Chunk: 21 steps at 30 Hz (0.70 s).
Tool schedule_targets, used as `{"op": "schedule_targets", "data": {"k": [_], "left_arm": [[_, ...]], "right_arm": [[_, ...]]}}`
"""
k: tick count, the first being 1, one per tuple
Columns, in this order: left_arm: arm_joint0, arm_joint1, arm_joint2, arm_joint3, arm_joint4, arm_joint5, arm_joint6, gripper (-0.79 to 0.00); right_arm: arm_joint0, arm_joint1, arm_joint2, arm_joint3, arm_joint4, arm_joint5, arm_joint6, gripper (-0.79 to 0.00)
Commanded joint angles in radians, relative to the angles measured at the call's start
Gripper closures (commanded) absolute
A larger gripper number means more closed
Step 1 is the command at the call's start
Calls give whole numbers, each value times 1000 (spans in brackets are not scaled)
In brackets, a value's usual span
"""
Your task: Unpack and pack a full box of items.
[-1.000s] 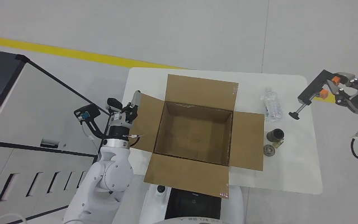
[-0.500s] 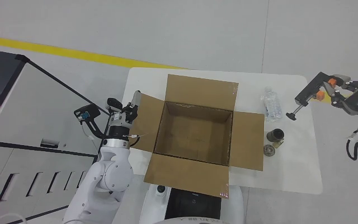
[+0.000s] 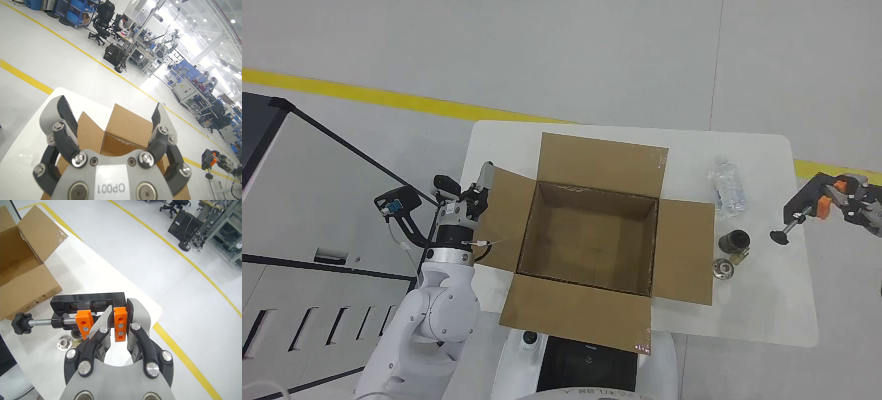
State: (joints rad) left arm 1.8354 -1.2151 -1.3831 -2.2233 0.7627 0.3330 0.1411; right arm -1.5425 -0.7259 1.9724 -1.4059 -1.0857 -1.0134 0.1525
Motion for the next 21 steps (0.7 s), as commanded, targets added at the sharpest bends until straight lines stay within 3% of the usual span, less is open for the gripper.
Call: {"op": "schedule_targets", "data": {"k": [1,7,11,15,21], "left_arm": [[0,0,0,0,0,0,0,-785],[0,0,0,0,0,0,0,-785],[0,0,0,0,0,0,0,-785],[0,0,0,0,0,0,0,-785],[0,0,0,0,0,0,0,-785]], "right_arm": [[-47,8,23,6,36,1,28,0],[-204,26,42,19,142,1,144,0],[-300,18,-28,102,354,27,265,0],[-314,21,-61,89,511,79,404,0],[-314,21,-61,89,511,79,404,0]]}}
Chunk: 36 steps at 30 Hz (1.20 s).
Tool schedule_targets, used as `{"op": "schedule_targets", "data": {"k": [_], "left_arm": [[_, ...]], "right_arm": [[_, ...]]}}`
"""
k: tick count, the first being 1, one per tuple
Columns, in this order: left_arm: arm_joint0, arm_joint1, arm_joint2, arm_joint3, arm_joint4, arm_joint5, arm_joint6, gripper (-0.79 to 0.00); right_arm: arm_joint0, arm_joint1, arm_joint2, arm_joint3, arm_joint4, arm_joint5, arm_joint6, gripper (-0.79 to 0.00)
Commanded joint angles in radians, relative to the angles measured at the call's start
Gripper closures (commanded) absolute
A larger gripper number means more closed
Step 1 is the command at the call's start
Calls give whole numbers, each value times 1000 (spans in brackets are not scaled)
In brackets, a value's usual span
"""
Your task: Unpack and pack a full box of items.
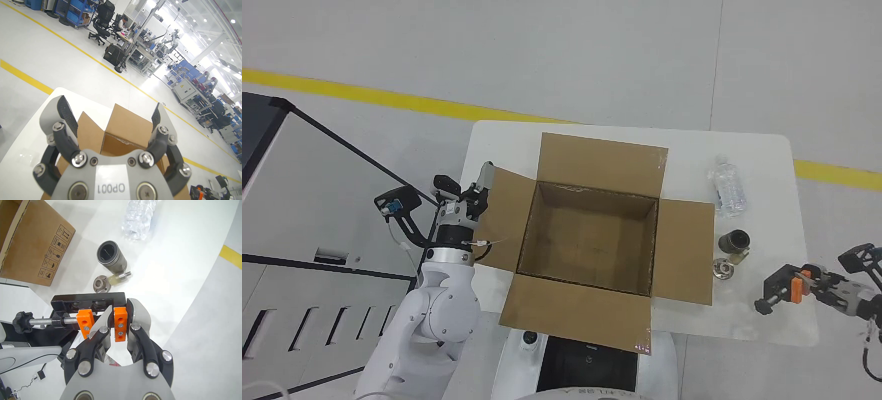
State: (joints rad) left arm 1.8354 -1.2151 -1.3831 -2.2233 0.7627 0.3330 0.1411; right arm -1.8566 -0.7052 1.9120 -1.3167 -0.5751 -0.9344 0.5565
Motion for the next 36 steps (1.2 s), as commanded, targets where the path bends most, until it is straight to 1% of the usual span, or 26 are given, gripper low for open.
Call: {"op": "schedule_targets", "data": {"k": [1,3,6,12,16,23,29,36], "left_arm": [[0,0,0,0,0,0,0,-785],[0,0,0,0,0,0,0,-785],[0,0,0,0,0,0,0,-785],[0,0,0,0,0,0,0,-785],[0,0,0,0,0,0,0,-785],[0,0,0,0,0,0,0,-785],[0,0,0,0,0,0,0,-785],[0,0,0,0,0,0,0,-785]], "right_arm": [[0,0,0,0,0,0,0,0],[3,-1,-5,-2,-4,18,3,0],[23,1,-27,-21,-29,68,45,0],[32,-5,-108,-70,-82,159,114,0],[36,-8,-142,-84,-65,218,156,0],[88,-15,-206,-74,-15,322,232,0],[151,-21,-267,-43,-36,347,257,0],[200,-26,-318,-17,-75,369,270,0]]}}
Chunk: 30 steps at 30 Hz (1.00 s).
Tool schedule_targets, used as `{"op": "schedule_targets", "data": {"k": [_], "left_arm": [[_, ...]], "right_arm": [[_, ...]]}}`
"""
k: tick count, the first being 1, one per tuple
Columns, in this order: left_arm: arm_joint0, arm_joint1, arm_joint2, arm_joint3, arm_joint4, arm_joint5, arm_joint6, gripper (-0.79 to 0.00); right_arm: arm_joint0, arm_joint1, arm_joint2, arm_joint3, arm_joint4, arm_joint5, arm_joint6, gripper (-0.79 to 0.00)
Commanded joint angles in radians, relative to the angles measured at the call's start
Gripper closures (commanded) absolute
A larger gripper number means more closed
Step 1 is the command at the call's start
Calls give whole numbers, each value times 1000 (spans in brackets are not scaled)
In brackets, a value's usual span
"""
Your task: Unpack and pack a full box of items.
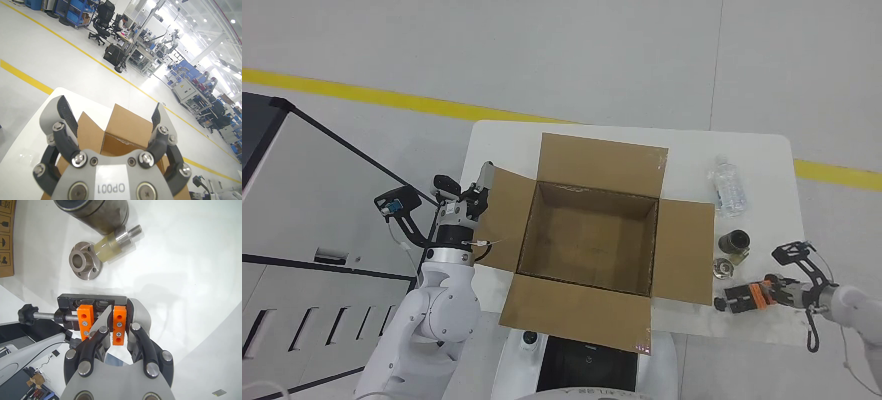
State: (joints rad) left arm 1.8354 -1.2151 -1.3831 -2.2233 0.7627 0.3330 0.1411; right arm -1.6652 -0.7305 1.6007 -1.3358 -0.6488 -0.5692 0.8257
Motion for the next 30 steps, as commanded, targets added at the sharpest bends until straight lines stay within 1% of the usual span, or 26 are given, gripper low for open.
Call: {"op": "schedule_targets", "data": {"k": [1,7,9,11,13,19,25,28,30], "left_arm": [[0,0,0,0,0,0,0,-785],[0,0,0,0,0,0,0,-785],[0,0,0,0,0,0,0,-785],[0,0,0,0,0,0,0,-785],[0,0,0,0,0,0,0,-785],[0,0,0,0,0,0,0,-785],[0,0,0,0,0,0,0,-785],[0,0,0,0,0,0,0,-785],[0,0,0,0,0,0,0,-785]], "right_arm": [[12,-1,-10,4,-2,6,2,0],[33,-5,-36,12,8,8,16,0],[34,-6,-38,15,14,8,16,-83],[33,-6,-40,13,15,4,18,-120],[30,-6,-39,9,17,5,17,-179],[15,-1,-10,-10,48,-2,27,-197],[-11,10,70,-41,140,-30,57,-206],[-34,18,154,-59,254,-61,58,-234],[-49,25,231,-62,365,-95,72,-228]]}}
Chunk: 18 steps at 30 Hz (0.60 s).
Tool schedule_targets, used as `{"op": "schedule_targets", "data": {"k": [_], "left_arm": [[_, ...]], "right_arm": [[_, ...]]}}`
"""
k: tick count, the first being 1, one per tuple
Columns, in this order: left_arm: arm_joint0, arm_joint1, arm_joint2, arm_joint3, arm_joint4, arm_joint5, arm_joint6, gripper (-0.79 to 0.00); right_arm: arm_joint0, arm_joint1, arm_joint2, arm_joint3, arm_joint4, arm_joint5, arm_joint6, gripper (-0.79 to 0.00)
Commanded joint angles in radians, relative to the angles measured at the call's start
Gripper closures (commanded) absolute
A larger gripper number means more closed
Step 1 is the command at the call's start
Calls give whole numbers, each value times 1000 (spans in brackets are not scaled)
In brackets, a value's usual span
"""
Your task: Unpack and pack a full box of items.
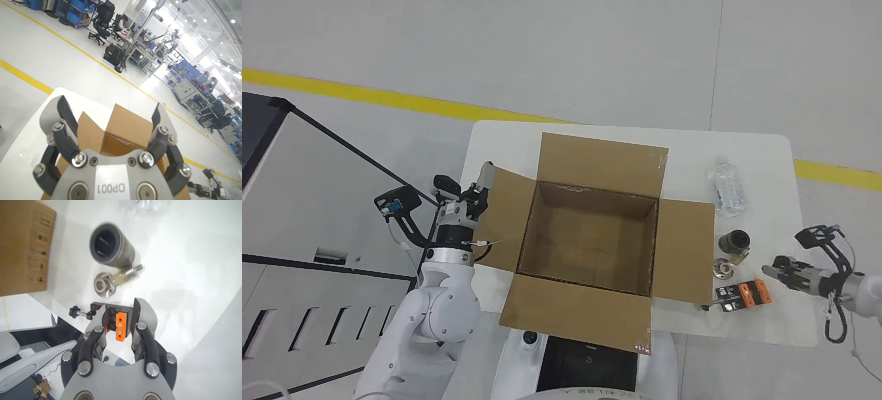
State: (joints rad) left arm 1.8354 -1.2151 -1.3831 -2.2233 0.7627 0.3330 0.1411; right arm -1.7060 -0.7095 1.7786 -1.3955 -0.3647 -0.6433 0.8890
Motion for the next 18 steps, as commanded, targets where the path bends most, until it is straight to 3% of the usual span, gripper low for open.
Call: {"op": "schedule_targets", "data": {"k": [1,5,9,16,17,18], "left_arm": [[0,0,0,0,0,0,0,-785],[0,0,0,0,0,0,0,-785],[0,0,0,0,0,0,0,-785],[0,0,0,0,0,0,0,-785],[0,0,0,0,0,0,0,-785],[0,0,0,0,0,0,0,-785]], "right_arm": [[-14,8,94,-5,131,-34,17,-219],[2,19,216,-35,269,-43,22,-215],[99,25,193,-90,251,7,-19,-225],[407,5,-119,-71,115,169,-155,-209],[447,-4,-182,-44,106,193,-162,-219],[490,-12,-234,-15,99,210,-160,-308]]}}
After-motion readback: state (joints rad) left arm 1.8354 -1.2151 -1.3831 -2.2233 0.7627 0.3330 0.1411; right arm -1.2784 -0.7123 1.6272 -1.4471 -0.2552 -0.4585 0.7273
